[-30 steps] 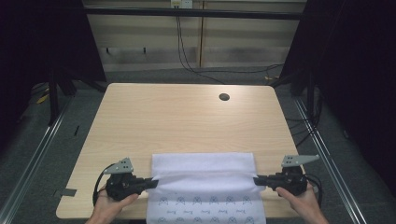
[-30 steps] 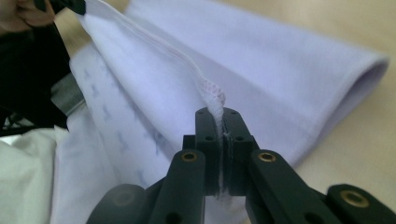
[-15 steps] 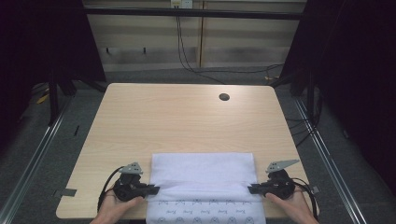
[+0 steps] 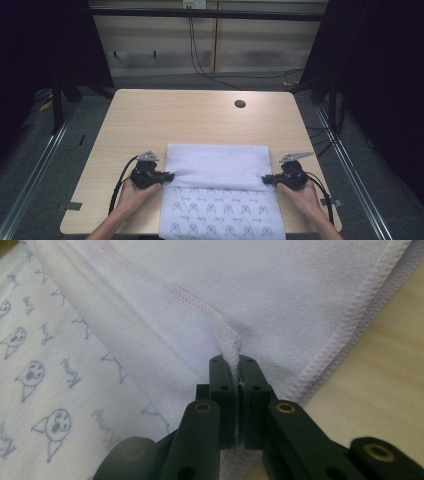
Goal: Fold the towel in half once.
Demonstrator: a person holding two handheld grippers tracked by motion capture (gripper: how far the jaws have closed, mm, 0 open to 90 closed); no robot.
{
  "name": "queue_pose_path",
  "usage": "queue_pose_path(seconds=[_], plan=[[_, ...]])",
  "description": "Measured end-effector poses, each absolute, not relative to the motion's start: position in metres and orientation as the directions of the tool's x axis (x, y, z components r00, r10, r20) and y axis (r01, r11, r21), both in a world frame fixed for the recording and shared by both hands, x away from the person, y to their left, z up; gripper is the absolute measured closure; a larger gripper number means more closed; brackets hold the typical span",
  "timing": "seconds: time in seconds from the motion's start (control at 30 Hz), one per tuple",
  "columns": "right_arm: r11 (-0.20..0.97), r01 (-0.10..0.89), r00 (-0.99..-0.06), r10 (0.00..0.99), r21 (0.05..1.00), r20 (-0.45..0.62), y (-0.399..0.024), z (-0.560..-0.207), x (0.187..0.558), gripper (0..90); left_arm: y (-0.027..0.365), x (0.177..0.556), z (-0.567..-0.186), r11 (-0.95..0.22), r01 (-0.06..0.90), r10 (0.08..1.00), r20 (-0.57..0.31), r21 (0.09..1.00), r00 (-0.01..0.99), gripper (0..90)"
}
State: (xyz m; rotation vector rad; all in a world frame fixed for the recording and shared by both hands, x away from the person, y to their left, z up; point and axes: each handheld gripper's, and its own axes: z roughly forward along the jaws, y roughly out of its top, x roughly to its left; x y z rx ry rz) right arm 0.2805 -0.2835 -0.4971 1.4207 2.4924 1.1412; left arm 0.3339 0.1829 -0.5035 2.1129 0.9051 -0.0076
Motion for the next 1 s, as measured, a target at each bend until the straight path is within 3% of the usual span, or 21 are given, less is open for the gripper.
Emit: queue_pose_path(seconds=[0.33, 0.47, 0.7, 1.0], plan=[[0.276, 0.708, -0.531, 0.815, 0.65, 0.233, -0.277, -0.499, 0.332, 87.0, 0.168, 0.396, -0.504, -0.384, 0.596, 0.692, -0.208, 0.705, 0.691, 87.0], [0.255, 0.71, -0.51, 0.829, 0.656, 0.23, -0.274, -0.501, 0.356, 87.0, 0.176, 0.422, -0.51, -0.291, 0.636, 0.711, -0.284, 0.715, 0.644, 86.9], [0.211, 0.716, -0.48, 0.841, 0.666, 0.249, -0.269, -0.504, 0.399, 87.0, 0.18, 0.444, -0.508, -0.338, 0.606, 0.733, -0.202, 0.72, 0.649, 86.8], [0.216, 0.729, -0.424, 0.888, 0.65, 0.18, -0.256, -0.501, 0.436, 87.0, 0.175, 0.469, -0.508, -0.33, 0.601, 0.765, -0.166, 0.728, 0.622, 86.6]])
